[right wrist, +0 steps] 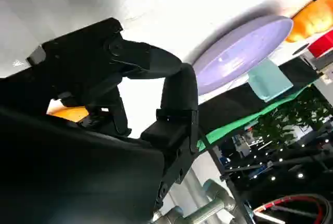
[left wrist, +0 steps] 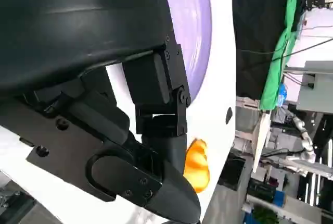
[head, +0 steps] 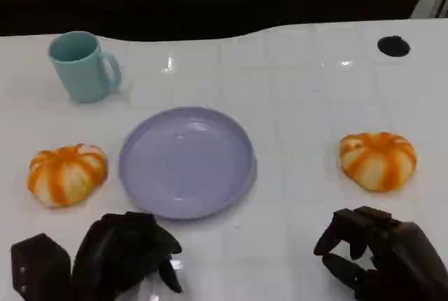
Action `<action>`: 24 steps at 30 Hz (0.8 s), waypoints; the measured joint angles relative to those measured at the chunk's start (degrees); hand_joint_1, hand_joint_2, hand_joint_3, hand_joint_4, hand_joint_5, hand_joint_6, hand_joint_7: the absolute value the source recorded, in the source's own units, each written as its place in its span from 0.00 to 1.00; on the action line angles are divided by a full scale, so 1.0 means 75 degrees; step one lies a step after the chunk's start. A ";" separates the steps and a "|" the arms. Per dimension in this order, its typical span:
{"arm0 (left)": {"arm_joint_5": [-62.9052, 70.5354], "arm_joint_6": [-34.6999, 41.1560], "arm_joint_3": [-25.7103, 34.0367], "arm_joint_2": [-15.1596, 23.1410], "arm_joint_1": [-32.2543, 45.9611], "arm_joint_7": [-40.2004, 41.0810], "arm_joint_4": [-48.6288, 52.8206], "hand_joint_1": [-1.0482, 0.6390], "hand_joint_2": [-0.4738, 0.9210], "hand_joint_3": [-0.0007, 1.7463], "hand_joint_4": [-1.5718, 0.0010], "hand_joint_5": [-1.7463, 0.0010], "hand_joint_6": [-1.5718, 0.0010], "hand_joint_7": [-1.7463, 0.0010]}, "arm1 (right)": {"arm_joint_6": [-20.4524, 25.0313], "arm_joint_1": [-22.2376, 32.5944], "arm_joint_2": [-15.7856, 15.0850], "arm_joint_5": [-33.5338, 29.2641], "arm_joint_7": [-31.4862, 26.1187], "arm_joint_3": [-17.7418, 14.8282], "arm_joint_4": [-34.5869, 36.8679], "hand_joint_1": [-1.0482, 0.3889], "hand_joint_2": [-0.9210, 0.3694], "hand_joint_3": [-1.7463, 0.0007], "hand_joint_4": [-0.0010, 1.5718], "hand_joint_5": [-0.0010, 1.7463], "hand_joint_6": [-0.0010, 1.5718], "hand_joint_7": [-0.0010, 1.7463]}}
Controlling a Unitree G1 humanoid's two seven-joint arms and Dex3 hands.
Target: Grasp the bread from the table and place it into the plate.
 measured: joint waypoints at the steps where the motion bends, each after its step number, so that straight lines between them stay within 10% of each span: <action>1: 0.0000 0.0000 0.0000 0.0000 0.0000 0.0000 0.0000 0.00 0.91 0.00 0.02 0.51 0.00 0.73 | 0.0000 -0.0001 0.0000 0.0000 0.0000 0.0000 0.0000 0.43 0.18 0.60 0.41 1.00 0.38 0.80; 24: -0.0008 0.0000 0.0006 0.0007 0.0000 -0.0004 0.0000 0.00 0.91 0.00 0.03 0.52 0.00 0.74 | 0.0044 -0.0009 0.0000 0.0001 0.0006 0.0039 -0.0001 0.43 0.19 0.58 0.41 1.00 0.38 0.81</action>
